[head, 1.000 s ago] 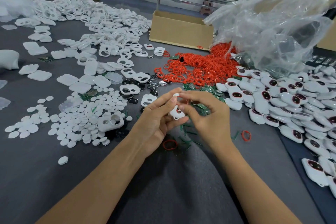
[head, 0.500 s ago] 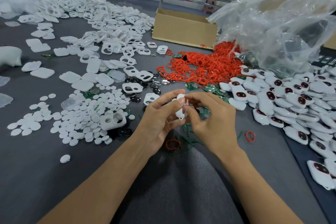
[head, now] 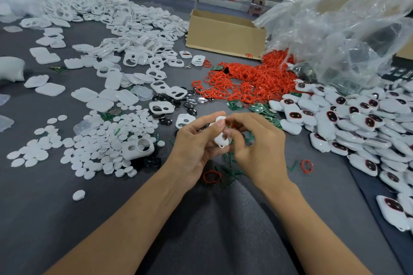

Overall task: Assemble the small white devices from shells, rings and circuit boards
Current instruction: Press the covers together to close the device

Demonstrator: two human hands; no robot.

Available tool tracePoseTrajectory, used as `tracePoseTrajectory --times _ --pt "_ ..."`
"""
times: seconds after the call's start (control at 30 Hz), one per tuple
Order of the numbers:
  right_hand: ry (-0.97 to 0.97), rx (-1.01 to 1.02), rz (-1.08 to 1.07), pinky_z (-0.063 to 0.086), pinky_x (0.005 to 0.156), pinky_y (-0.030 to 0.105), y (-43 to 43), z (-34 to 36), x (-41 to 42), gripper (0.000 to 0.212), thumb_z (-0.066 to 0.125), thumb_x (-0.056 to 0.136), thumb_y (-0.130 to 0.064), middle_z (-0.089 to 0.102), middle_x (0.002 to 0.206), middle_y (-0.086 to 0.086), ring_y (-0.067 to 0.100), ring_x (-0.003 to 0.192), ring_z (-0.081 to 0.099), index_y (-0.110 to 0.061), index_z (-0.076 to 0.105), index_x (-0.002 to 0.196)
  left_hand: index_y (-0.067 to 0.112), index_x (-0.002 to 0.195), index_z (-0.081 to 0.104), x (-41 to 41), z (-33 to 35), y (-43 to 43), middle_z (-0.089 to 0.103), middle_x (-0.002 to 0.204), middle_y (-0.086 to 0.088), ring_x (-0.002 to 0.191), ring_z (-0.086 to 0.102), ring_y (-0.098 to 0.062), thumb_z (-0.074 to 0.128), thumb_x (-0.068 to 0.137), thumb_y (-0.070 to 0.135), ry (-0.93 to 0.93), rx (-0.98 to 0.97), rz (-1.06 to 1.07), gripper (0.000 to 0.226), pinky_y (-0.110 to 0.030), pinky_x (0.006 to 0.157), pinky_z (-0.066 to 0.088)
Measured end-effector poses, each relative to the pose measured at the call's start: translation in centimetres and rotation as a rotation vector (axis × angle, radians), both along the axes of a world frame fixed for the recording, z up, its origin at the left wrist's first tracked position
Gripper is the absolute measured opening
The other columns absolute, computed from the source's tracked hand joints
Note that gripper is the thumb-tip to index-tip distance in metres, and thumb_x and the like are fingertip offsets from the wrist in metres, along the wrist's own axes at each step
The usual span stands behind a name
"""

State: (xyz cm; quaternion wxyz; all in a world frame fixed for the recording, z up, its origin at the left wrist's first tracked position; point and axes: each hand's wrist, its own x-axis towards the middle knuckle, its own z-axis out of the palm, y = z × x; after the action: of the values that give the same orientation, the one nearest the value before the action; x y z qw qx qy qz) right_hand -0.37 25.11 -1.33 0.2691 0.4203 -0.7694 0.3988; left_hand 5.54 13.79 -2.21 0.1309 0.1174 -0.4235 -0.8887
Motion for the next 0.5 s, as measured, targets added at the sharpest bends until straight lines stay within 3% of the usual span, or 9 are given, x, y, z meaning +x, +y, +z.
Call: tracePoseTrajectory --times 0.2,0.37,0.5 --pt "0.011 -0.044 0.012 0.049 0.076 0.022 -0.15 0.11 0.05 0.017 0.074 0.076 0.002 0.07 0.088 0.002 0.018 0.081 0.065 -0.007 0.073 0.09 0.013 0.099 0.07 0.09 0.12 0.02 0.074 0.083 -0.001 0.068 0.07 -0.011 0.058 0.089 0.004 0.028 0.026 0.02 0.018 -0.025 0.055 0.057" --pt "-0.033 -0.065 0.025 0.051 0.073 0.027 -0.19 -0.03 -0.09 0.013 0.075 0.075 0.001 0.07 0.084 0.004 0.018 0.077 0.065 -0.005 0.075 0.087 0.012 0.098 0.07 0.18 -0.02 0.17 0.073 0.077 0.0 0.064 0.068 -0.011 0.059 0.09 0.005 0.037 -0.061 0.072 0.015 -0.025 0.051 0.057" --pt "-0.041 -0.08 0.036 0.048 0.072 0.02 -0.52 -0.09 0.05 0.01 0.076 0.074 0.0 0.068 0.082 0.005 0.016 0.075 0.062 -0.005 0.076 0.083 0.012 0.097 0.071 0.1 -0.28 0.29 0.072 0.077 -0.004 0.064 0.066 -0.014 0.056 0.094 0.007 0.016 -0.099 0.113 0.016 -0.026 0.049 0.055"
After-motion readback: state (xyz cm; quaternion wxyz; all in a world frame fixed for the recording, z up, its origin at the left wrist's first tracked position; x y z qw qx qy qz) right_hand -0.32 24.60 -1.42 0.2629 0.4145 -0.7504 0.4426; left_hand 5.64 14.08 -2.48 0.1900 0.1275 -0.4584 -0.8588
